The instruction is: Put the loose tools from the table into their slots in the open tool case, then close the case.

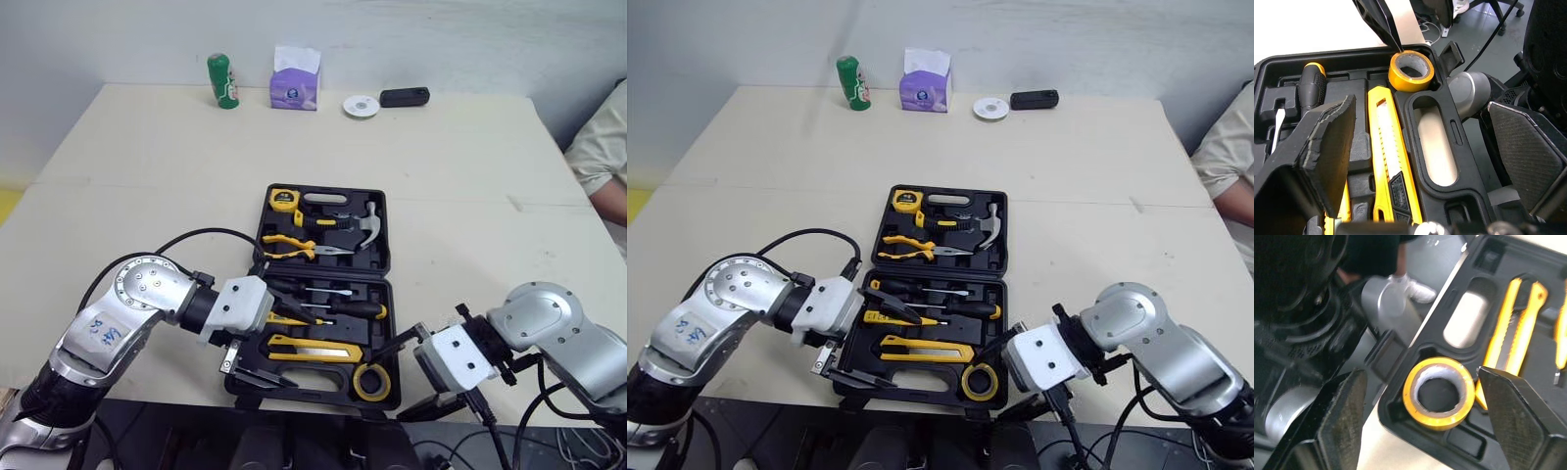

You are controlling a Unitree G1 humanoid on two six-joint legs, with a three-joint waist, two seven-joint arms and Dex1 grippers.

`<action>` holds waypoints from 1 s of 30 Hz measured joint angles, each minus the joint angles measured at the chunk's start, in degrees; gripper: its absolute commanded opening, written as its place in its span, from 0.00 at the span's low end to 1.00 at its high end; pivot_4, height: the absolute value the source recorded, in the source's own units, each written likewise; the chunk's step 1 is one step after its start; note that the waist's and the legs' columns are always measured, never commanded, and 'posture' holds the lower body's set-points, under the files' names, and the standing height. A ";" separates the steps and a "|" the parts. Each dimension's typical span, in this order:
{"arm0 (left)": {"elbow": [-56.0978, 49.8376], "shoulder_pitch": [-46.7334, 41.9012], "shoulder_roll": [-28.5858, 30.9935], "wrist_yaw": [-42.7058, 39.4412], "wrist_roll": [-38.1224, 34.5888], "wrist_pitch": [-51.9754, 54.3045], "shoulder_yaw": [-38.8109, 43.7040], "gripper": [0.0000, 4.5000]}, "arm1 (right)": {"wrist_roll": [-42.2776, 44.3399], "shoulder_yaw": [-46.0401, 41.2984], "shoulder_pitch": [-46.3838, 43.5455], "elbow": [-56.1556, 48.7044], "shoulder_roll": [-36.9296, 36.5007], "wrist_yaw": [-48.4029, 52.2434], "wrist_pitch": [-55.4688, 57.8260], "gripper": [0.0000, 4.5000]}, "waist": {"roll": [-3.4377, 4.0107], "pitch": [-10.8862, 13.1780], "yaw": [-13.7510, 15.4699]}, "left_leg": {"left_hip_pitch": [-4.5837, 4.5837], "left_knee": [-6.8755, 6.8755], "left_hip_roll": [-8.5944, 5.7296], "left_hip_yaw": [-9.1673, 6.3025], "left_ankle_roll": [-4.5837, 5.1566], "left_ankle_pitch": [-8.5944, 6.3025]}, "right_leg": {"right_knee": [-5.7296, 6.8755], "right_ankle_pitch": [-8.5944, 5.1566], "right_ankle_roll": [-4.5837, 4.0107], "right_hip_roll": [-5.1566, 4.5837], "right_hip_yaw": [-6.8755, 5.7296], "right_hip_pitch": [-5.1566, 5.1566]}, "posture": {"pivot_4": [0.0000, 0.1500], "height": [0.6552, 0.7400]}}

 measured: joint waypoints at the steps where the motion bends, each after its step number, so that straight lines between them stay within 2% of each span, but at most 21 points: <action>1: 0.13 0.00 -0.08 -0.01 0.02 -0.01 0.00 1.00 | 0.30 -0.19 0.34 0.46 1.39 -0.68 -0.41 0.74 | -0.01 0.00 -0.03 | 0.01 0.00 0.00 0.00 0.00 0.00 | 0.01 0.00 0.00 0.00 0.00 0.00 | 1.00 0.90; 3: 0.20 0.00 -0.31 -0.01 0.03 -0.01 -0.04 1.00 | 0.70 -0.20 0.96 1.45 3.71 -1.76 -1.36 0.62 | -0.02 0.00 0.00 | 0.00 0.00 0.00 0.00 0.00 0.00 | 0.02 0.00 0.00 0.00 0.00 0.00 | 1.00 0.90; 4: 0.20 0.00 -0.35 -0.03 0.02 0.00 -0.04 1.00 | 0.68 -0.17 1.74 2.36 4.80 -2.20 -2.55 0.49 | -0.03 0.00 0.06 | 0.00 0.00 0.00 0.00 0.00 0.00 | 0.02 0.00 0.00 0.00 -0.01 0.01 | 1.00 0.90; 6: 0.17 0.01 -0.39 -0.11 -0.06 0.21 -0.04 1.00 | 0.14 0.14 2.94 4.05 6.71 -2.74 -5.06 0.29 | -0.07 0.00 0.06 | 0.01 0.00 -0.02 -0.01 0.01 0.00 | 0.01 0.00 0.00 0.00 -0.01 0.03 | 1.00 0.90; 8: 0.12 0.02 -0.46 -0.26 -0.16 0.43 -0.05 1.00 | -0.97 1.38 4.74 6.35 8.45 -2.95 -8.02 0.06 | -0.10 -0.01 0.06 | 0.00 0.00 -0.02 -0.02 0.01 0.00 | 0.02 0.00 0.00 0.01 -0.02 0.03 | 1.00 0.90; 9: 0.10 0.02 -0.46 -0.39 -0.16 0.45 -0.05 1.00 | -1.93 2.28 5.76 7.66 9.02 -2.87 -9.75 0.01 | -0.10 -0.01 0.06 | 0.00 0.00 -0.02 -0.01 0.01 0.00 | 0.02 0.00 0.00 0.00 -0.02 0.03 | 1.00 0.90; 24: 0.18 -0.05 -0.32 -1.47 0.00 0.24 -0.04 1.00 | -3.33 4.57 9.48 16.19 12.58 -3.37 -17.67 0.01 | -0.16 -0.03 -0.11 | 0.14 0.02 0.00 0.00 0.02 0.02 | 0.06 0.00 0.00 0.01 0.01 0.11 | 1.00 0.90; 30: 1.01 -0.44 -0.32 -1.76 0.20 -0.29 -0.04 1.00 | -2.12 4.58 9.34 17.24 12.60 -3.79 -16.32 0.01 | -0.22 -0.07 -0.09 | 0.24 0.03 0.00 -0.01 0.02 0.02 | 0.05 0.00 0.00 -0.03 0.03 0.20 | 1.00 0.90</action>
